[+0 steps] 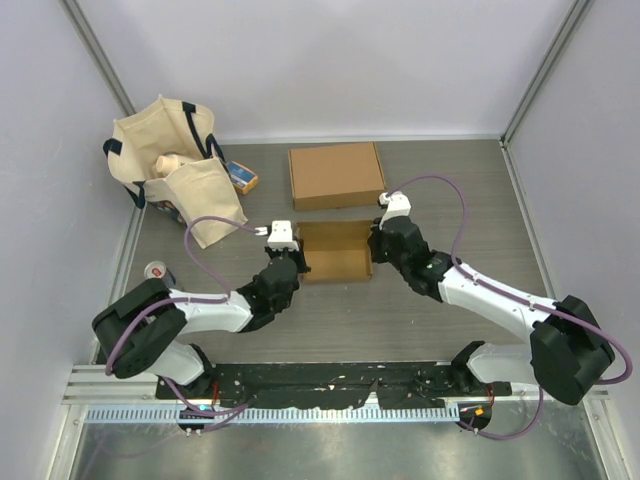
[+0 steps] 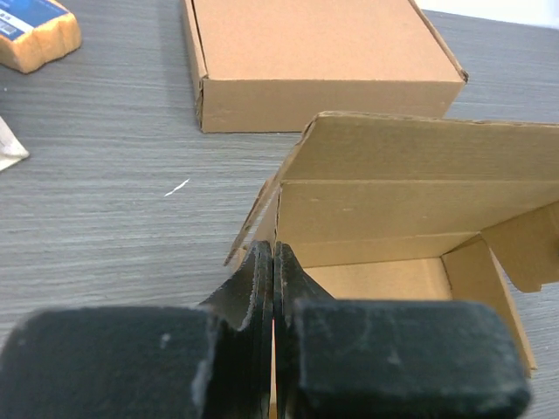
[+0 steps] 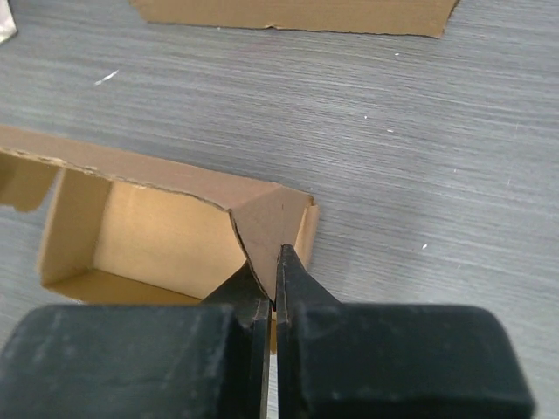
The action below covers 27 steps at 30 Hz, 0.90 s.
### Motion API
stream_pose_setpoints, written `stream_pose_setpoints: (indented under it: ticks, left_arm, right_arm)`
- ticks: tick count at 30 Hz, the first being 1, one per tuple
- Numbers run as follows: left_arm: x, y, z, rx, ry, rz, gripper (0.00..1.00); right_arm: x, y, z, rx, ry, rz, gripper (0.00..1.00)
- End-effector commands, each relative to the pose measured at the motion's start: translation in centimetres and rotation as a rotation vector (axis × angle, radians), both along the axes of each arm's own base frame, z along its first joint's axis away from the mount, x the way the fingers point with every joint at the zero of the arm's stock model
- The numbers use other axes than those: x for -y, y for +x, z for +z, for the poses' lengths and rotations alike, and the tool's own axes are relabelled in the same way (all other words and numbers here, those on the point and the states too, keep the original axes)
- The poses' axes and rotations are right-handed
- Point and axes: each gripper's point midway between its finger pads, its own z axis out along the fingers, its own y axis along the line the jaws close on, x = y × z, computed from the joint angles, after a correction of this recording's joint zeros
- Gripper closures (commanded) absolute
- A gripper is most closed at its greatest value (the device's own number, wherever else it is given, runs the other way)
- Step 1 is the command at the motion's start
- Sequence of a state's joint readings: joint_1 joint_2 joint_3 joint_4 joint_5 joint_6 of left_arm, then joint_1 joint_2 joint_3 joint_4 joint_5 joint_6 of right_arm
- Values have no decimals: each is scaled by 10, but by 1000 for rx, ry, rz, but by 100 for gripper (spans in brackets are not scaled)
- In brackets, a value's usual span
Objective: Fold the paper box
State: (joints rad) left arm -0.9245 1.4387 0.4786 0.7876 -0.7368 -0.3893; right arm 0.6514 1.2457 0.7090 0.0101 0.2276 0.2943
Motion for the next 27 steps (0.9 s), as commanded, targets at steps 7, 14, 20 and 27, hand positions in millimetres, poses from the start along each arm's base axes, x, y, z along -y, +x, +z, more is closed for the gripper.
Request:
stream_pose_setpoints:
  ticks: [7, 14, 20, 27]
  left_arm:
    - [-6, -4, -34, -8, -41, 93, 100]
    - [3, -8, -40, -17, -54, 101, 100]
    - [-4, -18, -69, -50, 20, 89, 100]
    - [1, -29, -80, -20, 21, 23, 100]
  right_arm:
    - [6, 3, 10, 144, 134, -355, 98]
    - [5, -9, -7, 184, 100, -266, 98]
    - [8, -20, -19, 197, 116, -216, 98]
    - [5, -35, -32, 229, 108, -158, 98]
